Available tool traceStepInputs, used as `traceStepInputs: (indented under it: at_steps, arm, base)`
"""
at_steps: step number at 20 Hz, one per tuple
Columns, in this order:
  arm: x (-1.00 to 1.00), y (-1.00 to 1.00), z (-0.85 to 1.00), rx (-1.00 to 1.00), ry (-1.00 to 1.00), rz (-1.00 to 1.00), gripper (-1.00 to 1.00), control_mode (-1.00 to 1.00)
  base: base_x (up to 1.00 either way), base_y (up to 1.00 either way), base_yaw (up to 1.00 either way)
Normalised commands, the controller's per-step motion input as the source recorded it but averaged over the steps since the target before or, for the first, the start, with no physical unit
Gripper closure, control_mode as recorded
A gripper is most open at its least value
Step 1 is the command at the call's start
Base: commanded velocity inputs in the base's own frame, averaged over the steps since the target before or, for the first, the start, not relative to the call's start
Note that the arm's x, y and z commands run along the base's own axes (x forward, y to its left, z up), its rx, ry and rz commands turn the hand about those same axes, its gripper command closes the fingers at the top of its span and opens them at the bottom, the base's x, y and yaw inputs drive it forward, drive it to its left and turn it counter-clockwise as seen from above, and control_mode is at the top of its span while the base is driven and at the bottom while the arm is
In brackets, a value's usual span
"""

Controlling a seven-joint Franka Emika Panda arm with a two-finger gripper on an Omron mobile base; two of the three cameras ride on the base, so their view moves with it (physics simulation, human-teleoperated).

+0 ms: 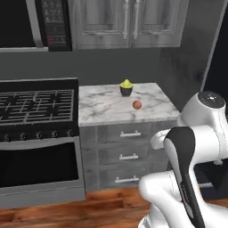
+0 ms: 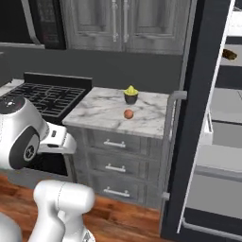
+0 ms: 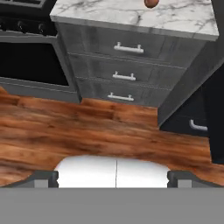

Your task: Place the onion and lime inside the fridge drawer. Close the drawer after placing the vegetables.

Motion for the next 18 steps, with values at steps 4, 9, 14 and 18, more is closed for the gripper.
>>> traceStepInputs:
  at_steps: [4,9,14,18]
  arm:
    - [0.00,0.00,0.00,0.00,0.00,0.00,-1.00,1.00]
    - [0.00,0.00,0.00,0.00,0.00,0.00,-1.00,1.00]
    - [0.00,0.00,0.00,0.00,0.00,0.00,-1.00,1.00]
    - [0.38,-0.68,0.00,0.12,0.00,-0.03,-1.00,-1.00]
  base:
    - [0.92,0.58,-0.22]
    - [0.78,0.00,-0.19]
    - [0.68,-0.07,-0.13]
    - [0.11,-0.10,-0.02]
